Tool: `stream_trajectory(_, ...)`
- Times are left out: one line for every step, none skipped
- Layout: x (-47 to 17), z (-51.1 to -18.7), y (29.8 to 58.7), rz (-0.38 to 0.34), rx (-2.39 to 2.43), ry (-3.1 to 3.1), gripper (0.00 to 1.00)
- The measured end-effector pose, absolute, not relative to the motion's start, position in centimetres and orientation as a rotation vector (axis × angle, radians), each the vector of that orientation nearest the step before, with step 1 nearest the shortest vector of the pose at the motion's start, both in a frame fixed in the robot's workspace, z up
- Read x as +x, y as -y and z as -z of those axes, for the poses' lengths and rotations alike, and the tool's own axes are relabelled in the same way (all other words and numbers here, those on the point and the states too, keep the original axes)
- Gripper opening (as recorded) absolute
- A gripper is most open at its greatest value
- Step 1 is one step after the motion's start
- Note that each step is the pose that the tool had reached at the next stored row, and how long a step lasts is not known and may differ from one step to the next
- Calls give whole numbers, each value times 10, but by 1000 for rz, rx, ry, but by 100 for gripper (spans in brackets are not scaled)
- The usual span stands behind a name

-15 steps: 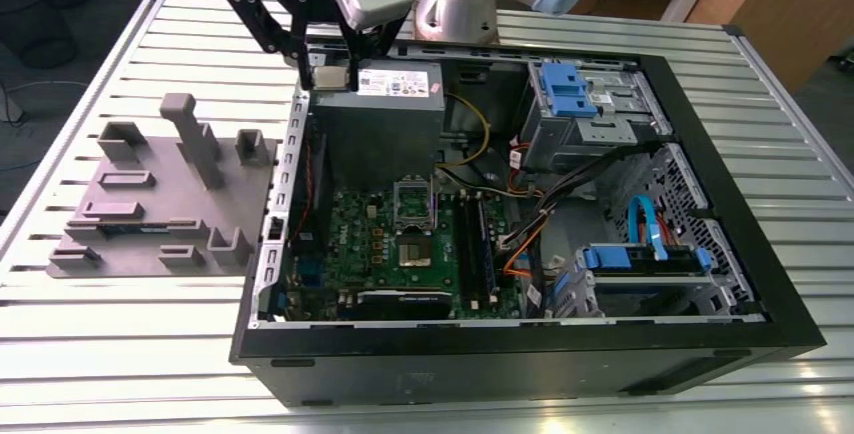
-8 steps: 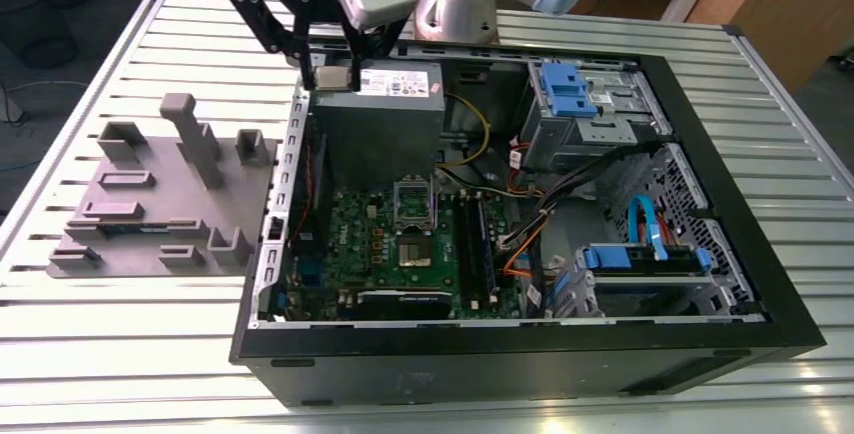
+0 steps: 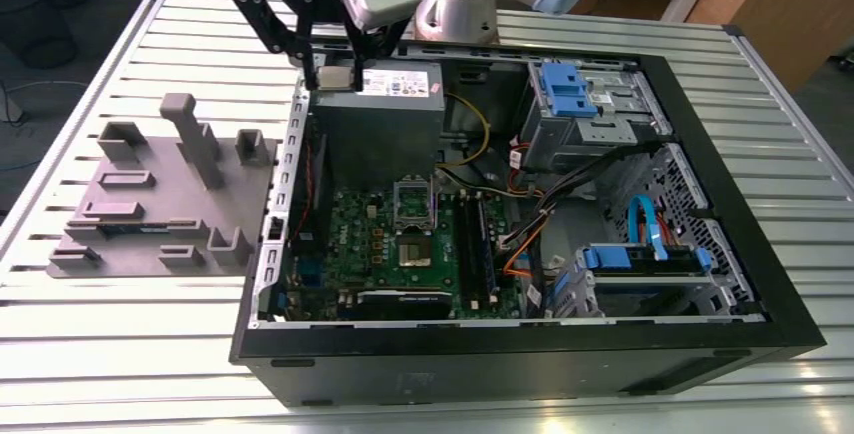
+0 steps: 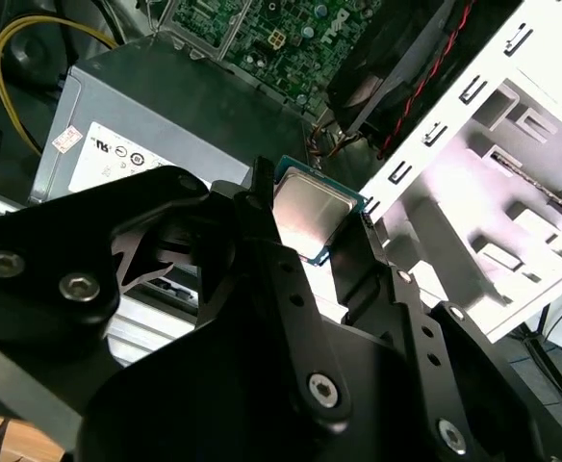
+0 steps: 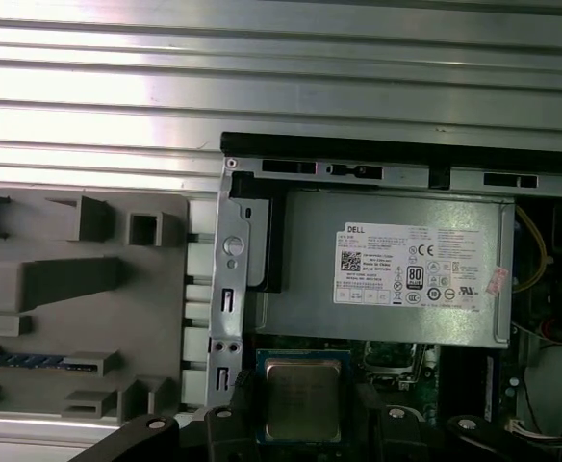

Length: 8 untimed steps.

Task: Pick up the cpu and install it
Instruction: 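Pick up the cpu and move it towards the insertion slot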

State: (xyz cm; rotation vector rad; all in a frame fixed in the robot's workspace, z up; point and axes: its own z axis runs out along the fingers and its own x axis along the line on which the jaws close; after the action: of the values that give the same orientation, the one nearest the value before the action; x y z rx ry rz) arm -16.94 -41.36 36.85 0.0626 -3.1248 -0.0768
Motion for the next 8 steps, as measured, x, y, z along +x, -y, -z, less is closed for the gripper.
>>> stream_trajectory(-169, -368, 414, 77, 63, 3125, 47)
stream_trajectory(-169, -368, 418, 73, 63, 3125, 47)
stream_trajectory(-169, -368, 420, 69, 62, 3125, 47)
stream_trajectory(-169, -368, 420, 68, 61, 3125, 47)
stream_trajectory(-169, -368, 420, 68, 61, 3125, 47)
stream_trajectory(-169, -368, 420, 67, 61, 3125, 47)
stream_trajectory(-169, -368, 420, 67, 61, 3125, 47)
stream_trajectory(-168, -368, 420, 67, 61, 3125, 47)
